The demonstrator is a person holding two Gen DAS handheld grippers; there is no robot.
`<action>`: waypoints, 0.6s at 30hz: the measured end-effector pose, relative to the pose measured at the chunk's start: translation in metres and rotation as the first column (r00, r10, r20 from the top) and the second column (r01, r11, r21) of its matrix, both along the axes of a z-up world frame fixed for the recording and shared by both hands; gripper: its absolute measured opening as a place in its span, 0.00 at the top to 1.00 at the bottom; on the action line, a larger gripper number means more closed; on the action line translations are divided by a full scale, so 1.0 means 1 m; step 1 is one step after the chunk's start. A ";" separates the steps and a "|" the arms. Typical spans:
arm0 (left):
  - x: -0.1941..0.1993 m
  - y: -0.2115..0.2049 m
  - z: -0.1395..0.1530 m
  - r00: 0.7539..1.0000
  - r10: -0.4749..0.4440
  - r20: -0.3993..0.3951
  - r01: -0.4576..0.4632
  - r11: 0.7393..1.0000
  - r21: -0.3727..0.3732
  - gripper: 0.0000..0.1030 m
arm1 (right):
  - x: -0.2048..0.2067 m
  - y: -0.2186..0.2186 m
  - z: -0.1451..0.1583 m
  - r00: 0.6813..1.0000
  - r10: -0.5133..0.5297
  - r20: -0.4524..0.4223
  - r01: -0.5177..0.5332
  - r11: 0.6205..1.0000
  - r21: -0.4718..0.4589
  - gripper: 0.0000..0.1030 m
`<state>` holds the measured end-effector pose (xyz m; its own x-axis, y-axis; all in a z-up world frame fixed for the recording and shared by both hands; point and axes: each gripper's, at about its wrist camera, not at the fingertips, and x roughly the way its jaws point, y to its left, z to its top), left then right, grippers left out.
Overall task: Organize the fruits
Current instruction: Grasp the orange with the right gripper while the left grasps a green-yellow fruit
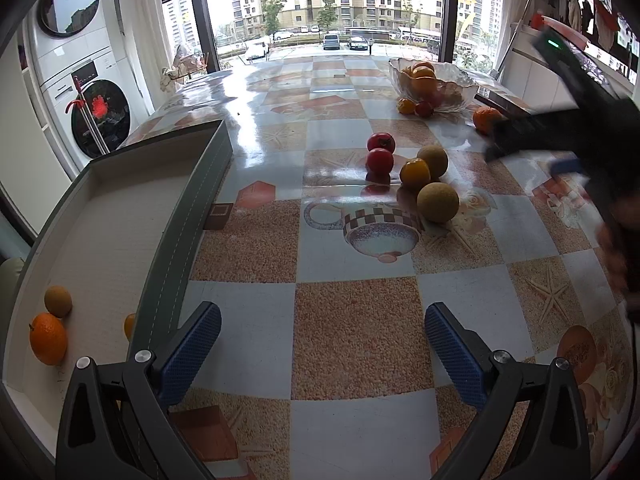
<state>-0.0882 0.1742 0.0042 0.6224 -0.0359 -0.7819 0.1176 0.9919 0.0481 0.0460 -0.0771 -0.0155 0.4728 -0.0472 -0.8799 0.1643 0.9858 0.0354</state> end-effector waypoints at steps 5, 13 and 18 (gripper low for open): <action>0.002 -0.002 0.000 1.000 -0.005 -0.001 0.005 1.000 -0.002 0.01 | 0.036 0.004 0.001 0.999 -0.016 0.042 0.017 1.000 -0.023 0.14; 0.003 -0.003 -0.001 1.000 -0.007 -0.002 0.007 1.000 -0.003 0.01 | 0.050 0.008 0.006 0.994 0.005 0.112 -0.003 1.000 -0.013 0.59; 0.003 -0.003 -0.001 1.000 -0.007 -0.003 0.007 1.000 -0.003 0.01 | 0.032 -0.005 0.012 0.994 0.000 0.111 -0.008 0.997 0.072 0.59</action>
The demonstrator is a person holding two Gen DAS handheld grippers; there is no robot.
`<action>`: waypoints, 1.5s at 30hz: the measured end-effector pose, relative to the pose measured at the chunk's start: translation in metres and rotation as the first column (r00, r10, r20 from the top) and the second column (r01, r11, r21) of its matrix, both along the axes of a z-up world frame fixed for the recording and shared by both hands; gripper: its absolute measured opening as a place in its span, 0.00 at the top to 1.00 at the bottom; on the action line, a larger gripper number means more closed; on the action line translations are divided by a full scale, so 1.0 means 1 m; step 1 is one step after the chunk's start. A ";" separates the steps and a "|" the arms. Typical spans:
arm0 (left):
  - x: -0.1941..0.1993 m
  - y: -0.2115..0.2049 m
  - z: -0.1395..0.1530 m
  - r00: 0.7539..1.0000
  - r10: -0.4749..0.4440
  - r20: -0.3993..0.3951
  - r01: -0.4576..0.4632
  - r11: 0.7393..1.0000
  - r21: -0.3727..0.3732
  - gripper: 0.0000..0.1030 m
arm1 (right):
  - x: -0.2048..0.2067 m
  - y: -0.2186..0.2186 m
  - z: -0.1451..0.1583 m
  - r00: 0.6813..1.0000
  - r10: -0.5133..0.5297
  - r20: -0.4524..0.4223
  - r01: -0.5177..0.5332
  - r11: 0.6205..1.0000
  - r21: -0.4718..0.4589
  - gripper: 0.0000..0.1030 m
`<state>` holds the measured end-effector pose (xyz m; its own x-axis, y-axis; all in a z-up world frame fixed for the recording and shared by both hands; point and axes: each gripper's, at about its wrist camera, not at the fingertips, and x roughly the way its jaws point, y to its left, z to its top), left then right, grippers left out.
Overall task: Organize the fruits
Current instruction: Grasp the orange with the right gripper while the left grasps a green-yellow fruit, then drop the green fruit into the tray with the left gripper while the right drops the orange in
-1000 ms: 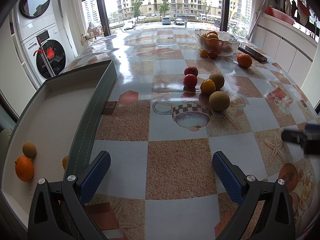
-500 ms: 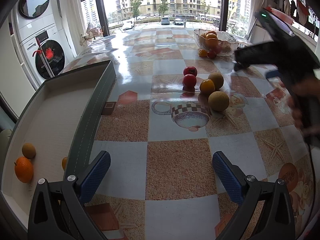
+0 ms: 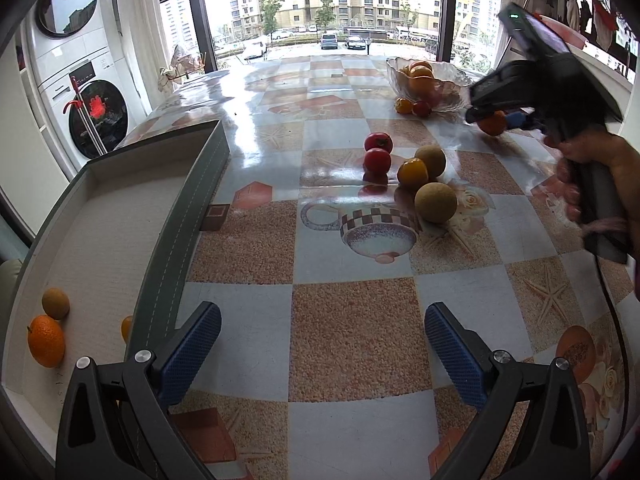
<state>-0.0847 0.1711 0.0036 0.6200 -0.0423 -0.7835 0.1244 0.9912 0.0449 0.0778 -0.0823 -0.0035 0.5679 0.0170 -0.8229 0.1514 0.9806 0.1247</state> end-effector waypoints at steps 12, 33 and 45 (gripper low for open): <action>0.019 -0.013 0.006 0.995 -0.011 -0.095 0.007 0.999 -0.046 0.09 | -0.134 -0.021 0.000 0.998 0.053 -0.027 -0.049 0.993 0.110 0.59; 0.053 -0.056 0.023 0.994 -0.035 -0.100 0.025 0.994 -0.104 0.72 | -0.196 -0.029 0.004 0.999 0.051 -0.003 -0.051 0.993 0.104 0.59; 0.008 0.022 0.085 0.999 0.027 0.040 -0.023 0.994 -0.110 0.72 | -0.195 0.039 0.031 0.983 0.184 0.025 -0.185 0.981 0.056 0.59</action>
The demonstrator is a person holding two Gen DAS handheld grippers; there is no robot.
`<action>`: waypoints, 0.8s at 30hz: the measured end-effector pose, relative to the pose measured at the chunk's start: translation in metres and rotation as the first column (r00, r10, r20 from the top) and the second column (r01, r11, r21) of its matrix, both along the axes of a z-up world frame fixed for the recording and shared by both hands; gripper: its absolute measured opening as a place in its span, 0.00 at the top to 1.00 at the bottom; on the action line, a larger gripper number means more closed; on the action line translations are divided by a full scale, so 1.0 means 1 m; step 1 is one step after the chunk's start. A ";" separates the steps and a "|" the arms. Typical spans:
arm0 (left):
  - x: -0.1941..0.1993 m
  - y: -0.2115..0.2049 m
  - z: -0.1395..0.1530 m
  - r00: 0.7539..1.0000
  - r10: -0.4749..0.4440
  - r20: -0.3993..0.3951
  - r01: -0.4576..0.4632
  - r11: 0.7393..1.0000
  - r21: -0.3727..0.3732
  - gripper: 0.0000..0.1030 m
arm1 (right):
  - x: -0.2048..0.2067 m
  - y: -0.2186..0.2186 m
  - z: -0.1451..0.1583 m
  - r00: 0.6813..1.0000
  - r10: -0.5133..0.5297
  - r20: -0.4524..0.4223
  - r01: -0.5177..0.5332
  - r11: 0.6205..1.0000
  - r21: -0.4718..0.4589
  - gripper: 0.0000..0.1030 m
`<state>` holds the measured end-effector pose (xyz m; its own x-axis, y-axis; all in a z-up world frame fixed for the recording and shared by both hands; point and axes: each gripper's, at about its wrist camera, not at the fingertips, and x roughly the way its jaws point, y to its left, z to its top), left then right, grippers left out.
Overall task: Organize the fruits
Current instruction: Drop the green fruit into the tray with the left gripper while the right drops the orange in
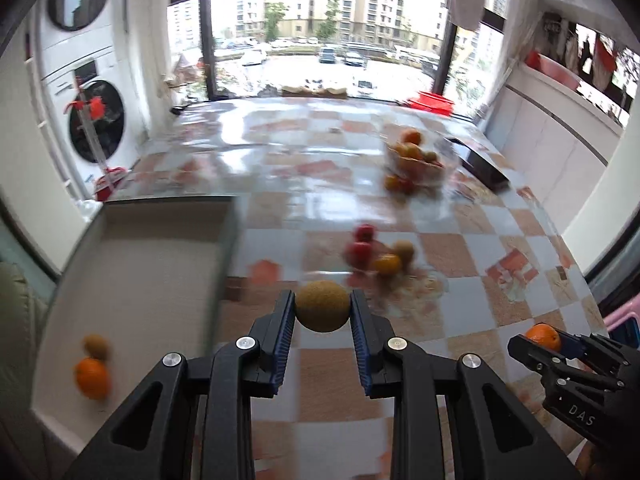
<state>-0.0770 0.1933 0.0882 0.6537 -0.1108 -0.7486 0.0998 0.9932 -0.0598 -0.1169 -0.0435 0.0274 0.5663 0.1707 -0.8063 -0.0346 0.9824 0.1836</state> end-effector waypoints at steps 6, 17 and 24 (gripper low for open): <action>-0.009 0.061 0.002 0.994 0.104 0.022 -0.104 0.994 0.017 0.72 | 0.007 0.059 0.012 0.993 0.115 0.009 -0.115 0.993 -0.011 0.59; -0.013 0.134 -0.022 0.972 0.233 -0.008 -0.233 0.972 0.023 0.72 | 0.025 0.165 0.013 0.953 0.302 -0.020 -0.301 0.953 0.010 0.59; -0.014 0.162 -0.034 0.956 0.291 -0.027 -0.291 0.957 0.012 0.72 | 0.045 0.220 0.011 0.920 0.391 -0.027 -0.392 0.920 -0.002 0.59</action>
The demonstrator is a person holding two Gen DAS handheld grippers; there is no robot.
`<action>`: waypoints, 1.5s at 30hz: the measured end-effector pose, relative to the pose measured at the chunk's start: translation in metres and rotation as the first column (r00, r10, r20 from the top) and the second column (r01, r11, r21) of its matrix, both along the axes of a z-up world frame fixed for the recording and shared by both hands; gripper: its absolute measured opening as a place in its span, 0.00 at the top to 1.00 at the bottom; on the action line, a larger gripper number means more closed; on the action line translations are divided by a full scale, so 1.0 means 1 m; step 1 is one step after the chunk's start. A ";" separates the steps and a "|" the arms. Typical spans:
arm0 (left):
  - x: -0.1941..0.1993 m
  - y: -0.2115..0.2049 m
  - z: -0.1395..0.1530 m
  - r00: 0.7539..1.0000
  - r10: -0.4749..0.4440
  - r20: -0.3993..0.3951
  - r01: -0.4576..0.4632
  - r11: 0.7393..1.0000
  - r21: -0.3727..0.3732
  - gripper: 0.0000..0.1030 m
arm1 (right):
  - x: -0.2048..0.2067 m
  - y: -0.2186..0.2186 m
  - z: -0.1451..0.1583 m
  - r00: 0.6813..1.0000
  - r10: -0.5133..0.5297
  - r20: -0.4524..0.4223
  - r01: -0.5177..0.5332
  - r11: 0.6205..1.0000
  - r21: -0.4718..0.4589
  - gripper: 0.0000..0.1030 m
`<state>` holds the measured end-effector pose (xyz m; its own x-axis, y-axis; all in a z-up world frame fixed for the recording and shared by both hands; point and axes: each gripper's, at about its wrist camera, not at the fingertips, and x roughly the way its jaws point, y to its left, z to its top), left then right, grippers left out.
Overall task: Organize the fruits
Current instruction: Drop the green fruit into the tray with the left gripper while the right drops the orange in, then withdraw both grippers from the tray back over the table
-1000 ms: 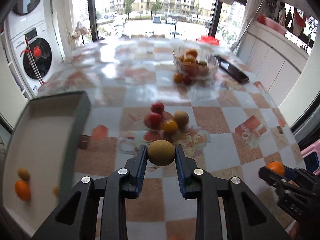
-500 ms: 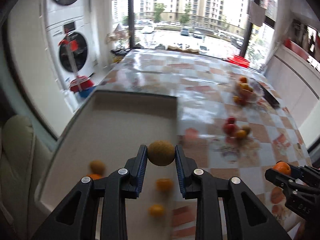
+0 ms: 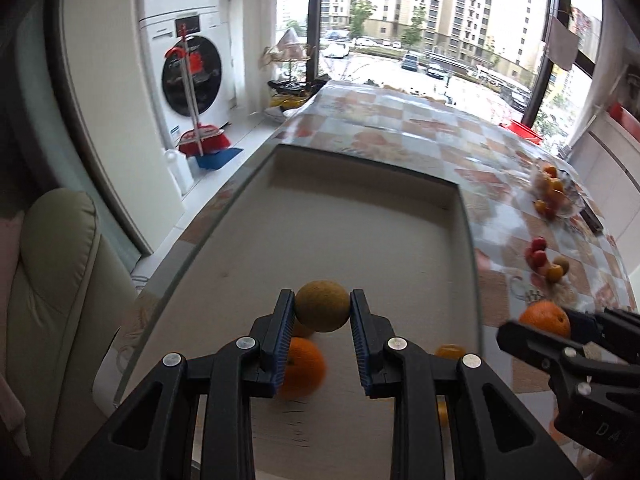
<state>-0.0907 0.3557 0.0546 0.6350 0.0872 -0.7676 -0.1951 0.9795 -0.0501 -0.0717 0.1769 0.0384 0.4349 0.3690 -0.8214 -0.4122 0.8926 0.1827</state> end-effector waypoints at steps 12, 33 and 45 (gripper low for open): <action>-0.002 0.025 -0.015 0.999 0.048 -0.023 -0.048 0.999 -0.007 0.72 | 0.033 0.043 -0.011 0.993 0.091 -0.075 -0.088 0.995 0.037 0.58; -0.010 -0.029 0.010 0.998 -0.042 0.048 0.041 0.999 0.019 0.07 | 0.021 -0.067 0.012 0.982 -0.188 0.010 0.187 0.982 0.040 0.00; -0.008 -0.157 -0.002 0.944 -0.331 0.005 0.331 0.943 0.030 0.07 | -0.012 -0.217 -0.054 0.852 -0.515 -0.095 0.514 0.857 -0.032 0.00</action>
